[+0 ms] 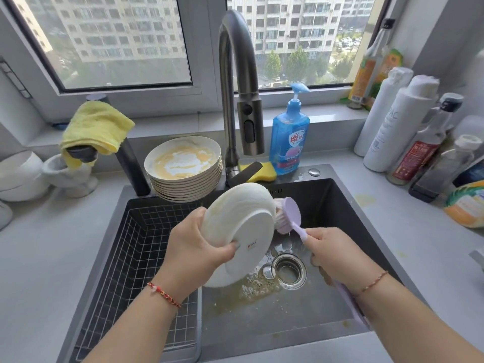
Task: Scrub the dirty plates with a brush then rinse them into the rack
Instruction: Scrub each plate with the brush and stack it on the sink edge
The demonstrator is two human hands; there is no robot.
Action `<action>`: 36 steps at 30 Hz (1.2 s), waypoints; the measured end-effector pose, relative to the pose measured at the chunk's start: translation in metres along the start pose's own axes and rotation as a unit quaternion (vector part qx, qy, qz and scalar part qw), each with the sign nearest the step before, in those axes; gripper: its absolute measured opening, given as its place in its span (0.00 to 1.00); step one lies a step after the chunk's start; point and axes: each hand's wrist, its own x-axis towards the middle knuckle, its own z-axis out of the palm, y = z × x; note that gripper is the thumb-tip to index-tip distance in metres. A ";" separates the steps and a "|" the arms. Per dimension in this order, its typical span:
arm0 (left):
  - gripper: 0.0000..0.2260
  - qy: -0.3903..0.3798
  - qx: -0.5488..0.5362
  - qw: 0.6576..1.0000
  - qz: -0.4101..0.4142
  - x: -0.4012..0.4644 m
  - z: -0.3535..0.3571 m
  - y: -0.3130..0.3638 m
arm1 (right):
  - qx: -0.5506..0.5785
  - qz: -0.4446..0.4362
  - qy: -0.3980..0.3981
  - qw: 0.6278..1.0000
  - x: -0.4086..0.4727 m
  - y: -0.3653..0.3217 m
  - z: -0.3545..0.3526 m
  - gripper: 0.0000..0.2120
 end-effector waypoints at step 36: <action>0.33 0.042 -0.369 0.923 -0.101 0.010 0.015 -0.020 | 0.411 0.091 -0.032 0.906 0.022 0.016 0.063 0.40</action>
